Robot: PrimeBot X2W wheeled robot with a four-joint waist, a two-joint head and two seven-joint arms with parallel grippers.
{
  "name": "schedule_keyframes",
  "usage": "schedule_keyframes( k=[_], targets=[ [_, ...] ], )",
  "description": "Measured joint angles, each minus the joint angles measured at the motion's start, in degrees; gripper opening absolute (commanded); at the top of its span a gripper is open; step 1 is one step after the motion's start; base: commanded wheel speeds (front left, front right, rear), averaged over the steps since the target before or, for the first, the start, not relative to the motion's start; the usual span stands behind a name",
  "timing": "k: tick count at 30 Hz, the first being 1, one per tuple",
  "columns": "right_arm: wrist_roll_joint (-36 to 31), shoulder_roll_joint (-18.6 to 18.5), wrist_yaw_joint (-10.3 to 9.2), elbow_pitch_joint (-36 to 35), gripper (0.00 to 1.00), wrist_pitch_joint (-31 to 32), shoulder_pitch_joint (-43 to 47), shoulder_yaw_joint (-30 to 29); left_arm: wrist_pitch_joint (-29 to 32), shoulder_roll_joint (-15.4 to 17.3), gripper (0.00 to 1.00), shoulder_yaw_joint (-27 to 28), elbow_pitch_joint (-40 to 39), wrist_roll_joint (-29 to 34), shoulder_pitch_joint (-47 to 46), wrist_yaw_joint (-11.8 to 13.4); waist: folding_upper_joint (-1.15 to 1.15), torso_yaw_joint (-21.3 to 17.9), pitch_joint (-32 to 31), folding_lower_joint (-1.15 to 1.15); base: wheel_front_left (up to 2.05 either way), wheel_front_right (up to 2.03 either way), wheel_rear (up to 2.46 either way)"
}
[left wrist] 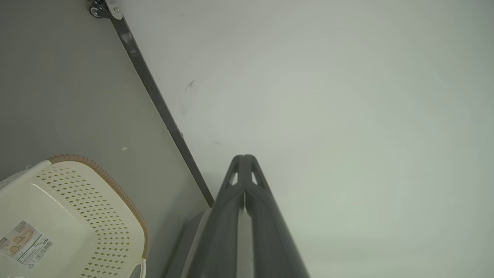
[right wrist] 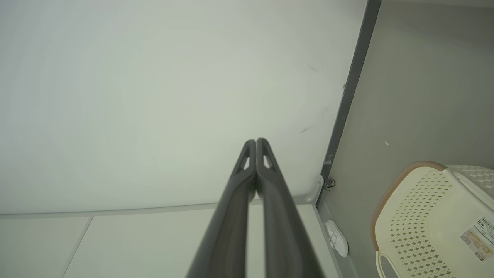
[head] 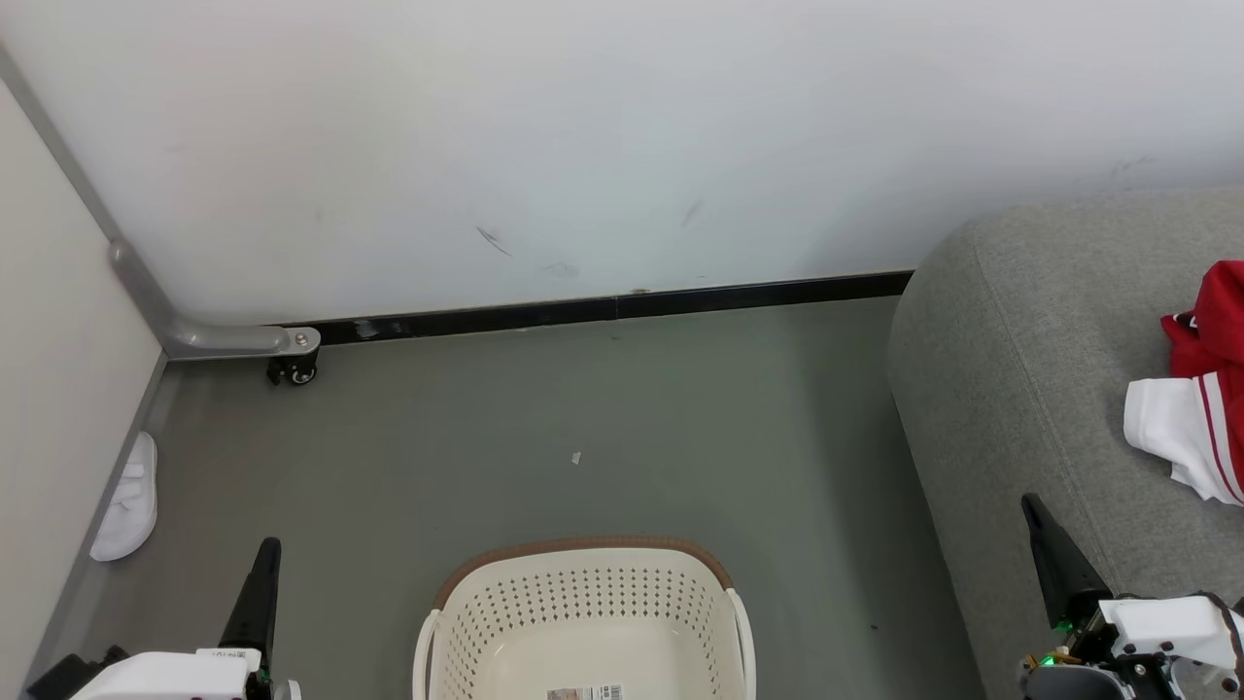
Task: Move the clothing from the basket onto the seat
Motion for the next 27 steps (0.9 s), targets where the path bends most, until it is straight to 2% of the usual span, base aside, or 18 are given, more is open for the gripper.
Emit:
schedule_keyframes(
  k=[7, 27],
  targets=[
    [4.7, 0.0, 0.00, 0.6, 0.00, 0.7, -1.1, -0.4, 1.2, -0.1, 0.00, 0.7, 0.0, -4.0, -0.1, -0.5, 0.00, 0.0, -0.1, 0.00, 0.00, 0.00, 0.00],
    [5.1, 0.0, 0.00, 1.1, 0.00, 0.9, -1.1, -0.5, 1.2, -0.1, 0.00, 0.7, 0.0, -4.1, -0.2, -0.7, 0.00, 0.0, -0.1, -0.01, 0.00, 0.00, 0.00]
  ],
)
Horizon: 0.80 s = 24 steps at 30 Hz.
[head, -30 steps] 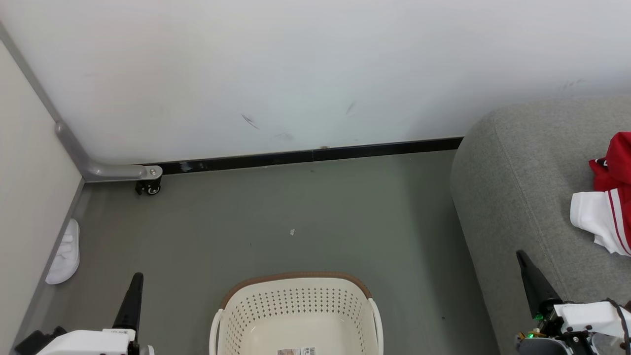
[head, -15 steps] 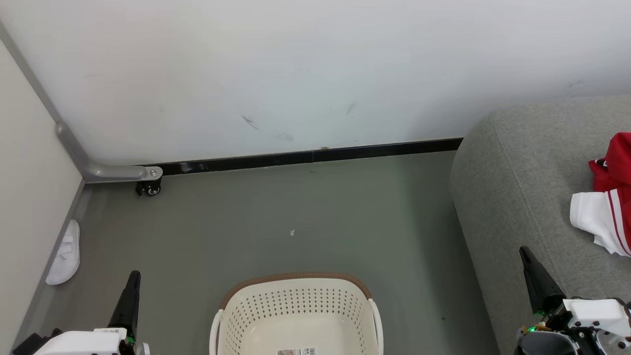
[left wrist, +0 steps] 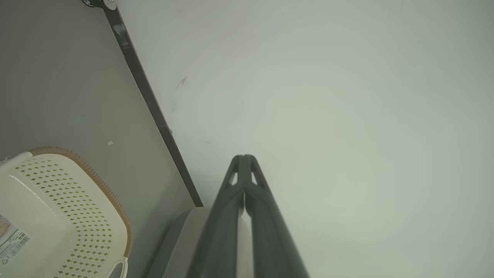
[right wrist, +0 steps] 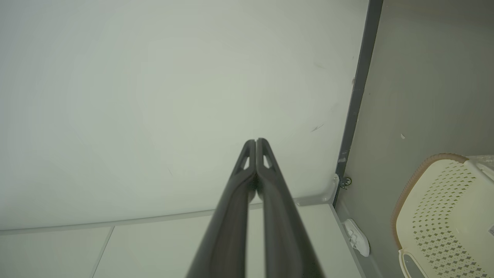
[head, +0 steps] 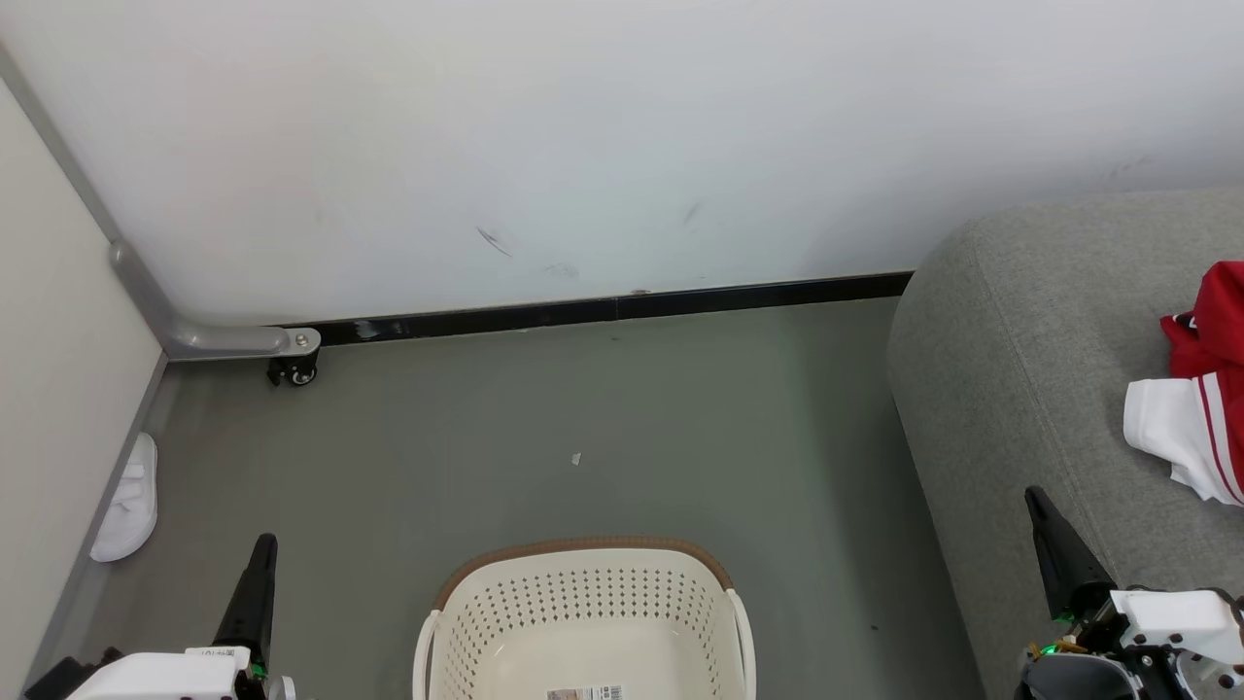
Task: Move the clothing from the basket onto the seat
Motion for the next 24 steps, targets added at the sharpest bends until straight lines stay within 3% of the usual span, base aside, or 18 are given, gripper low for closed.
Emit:
schedule_keyframes(
  k=[24],
  targets=[
    [0.0, 0.0, 0.00, 0.1, 0.00, 0.2, 0.0, -0.2, 0.0, 0.0, 0.00, 0.0, 0.0, -0.1, 0.0, 0.0, 0.00, 0.0, 0.0, -0.01, 0.00, 0.00, 0.00]
  ],
)
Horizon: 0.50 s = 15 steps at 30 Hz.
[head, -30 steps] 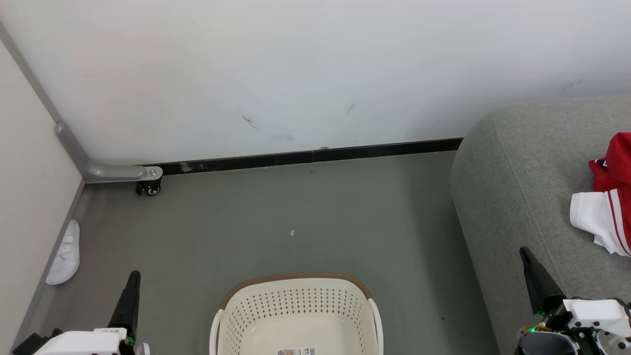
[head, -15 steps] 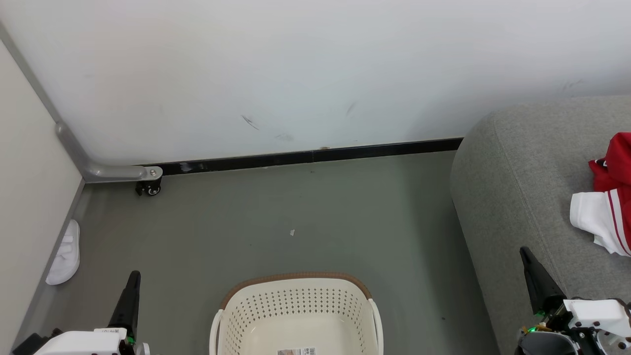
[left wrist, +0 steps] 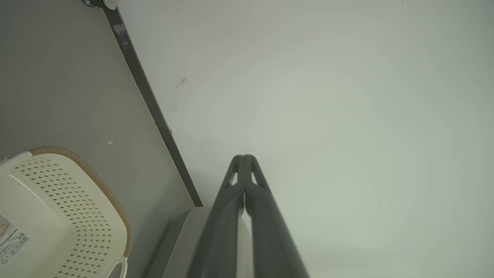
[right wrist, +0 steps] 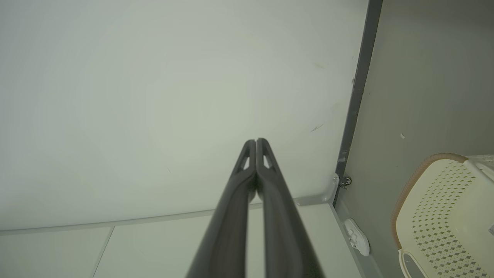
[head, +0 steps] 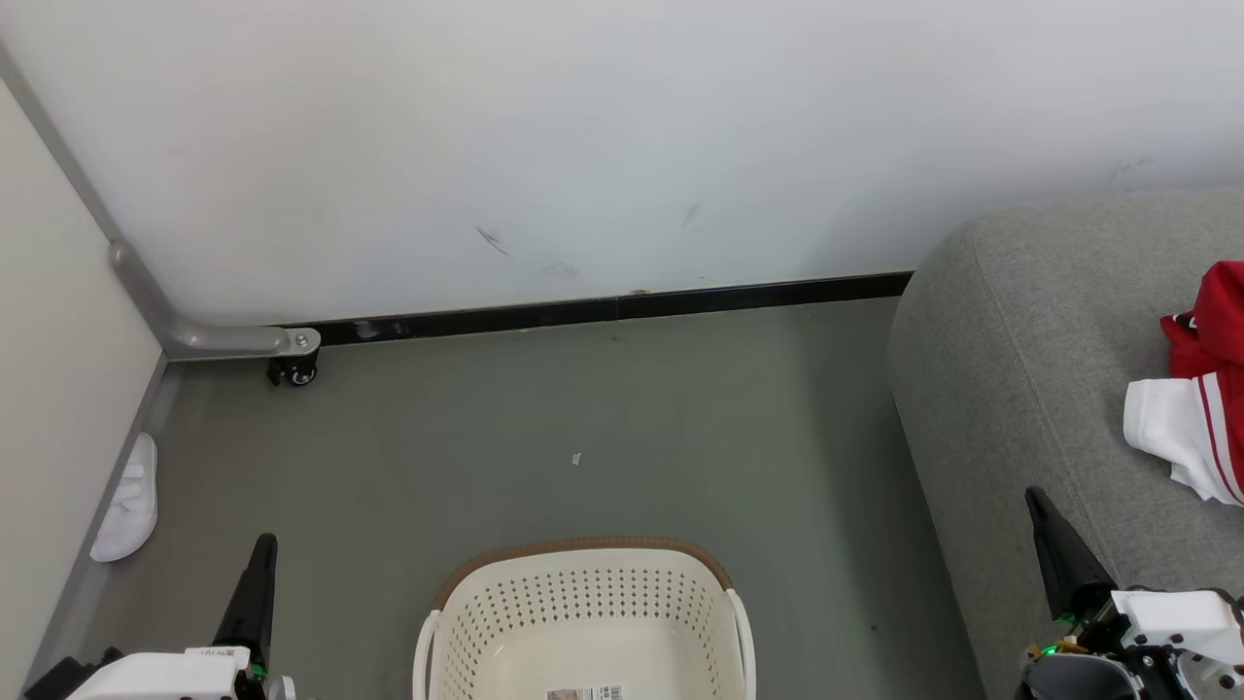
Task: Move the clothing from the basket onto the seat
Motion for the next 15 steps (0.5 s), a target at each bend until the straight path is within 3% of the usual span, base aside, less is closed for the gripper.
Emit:
schedule_keyframes(
  k=[15],
  targets=[
    [0.0, 0.0, 0.00, 0.0, 0.00, 0.0, 0.0, -0.2, 0.0, 0.0, 0.00, 0.0, 0.0, -0.1, 0.0, 0.0, 0.00, 0.0, 0.0, 0.00, 0.00, 0.00, 0.00]
  ],
)
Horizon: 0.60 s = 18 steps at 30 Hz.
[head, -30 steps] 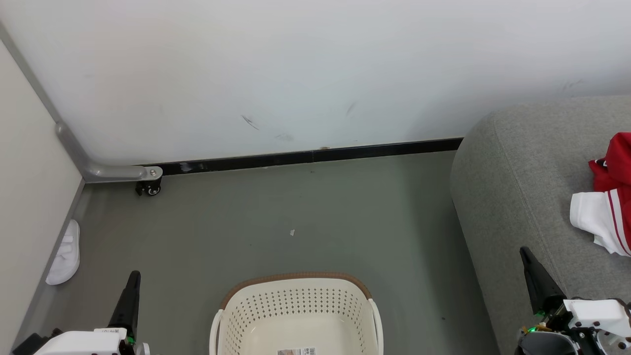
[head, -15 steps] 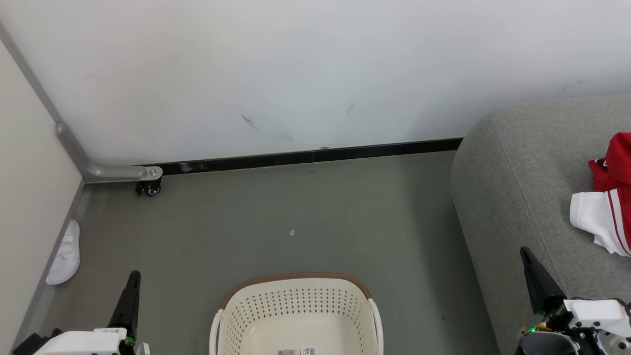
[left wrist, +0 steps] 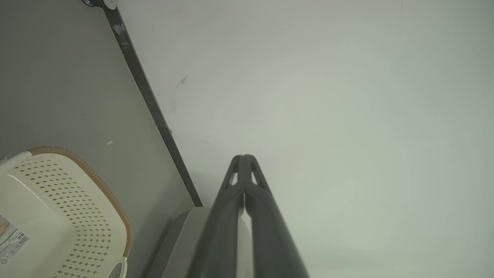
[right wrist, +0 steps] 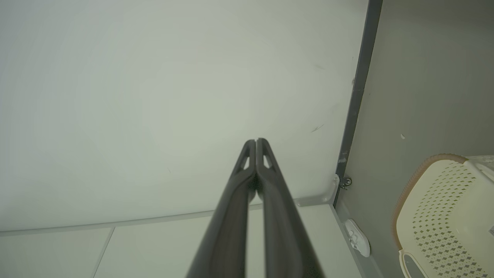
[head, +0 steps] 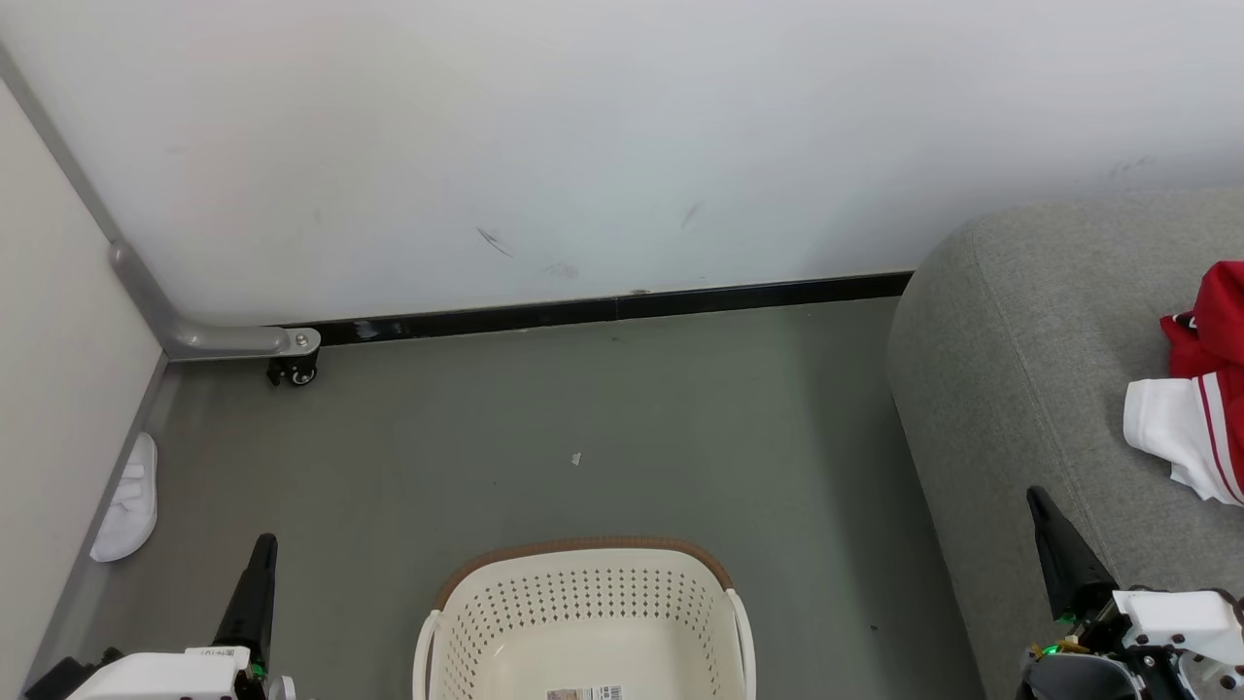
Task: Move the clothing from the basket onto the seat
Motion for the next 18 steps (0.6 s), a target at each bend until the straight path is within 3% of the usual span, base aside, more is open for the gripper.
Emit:
schedule_keyframes(
  k=[18],
  targets=[
    [0.0, 0.1, 0.00, 0.0, 0.00, 0.3, 0.0, -0.4, 0.0, 0.0, 0.00, 0.0, 0.0, 0.0, 0.0, 0.0, 0.00, 0.0, 0.0, -0.01, 0.00, 0.00, 0.00]
  ],
)
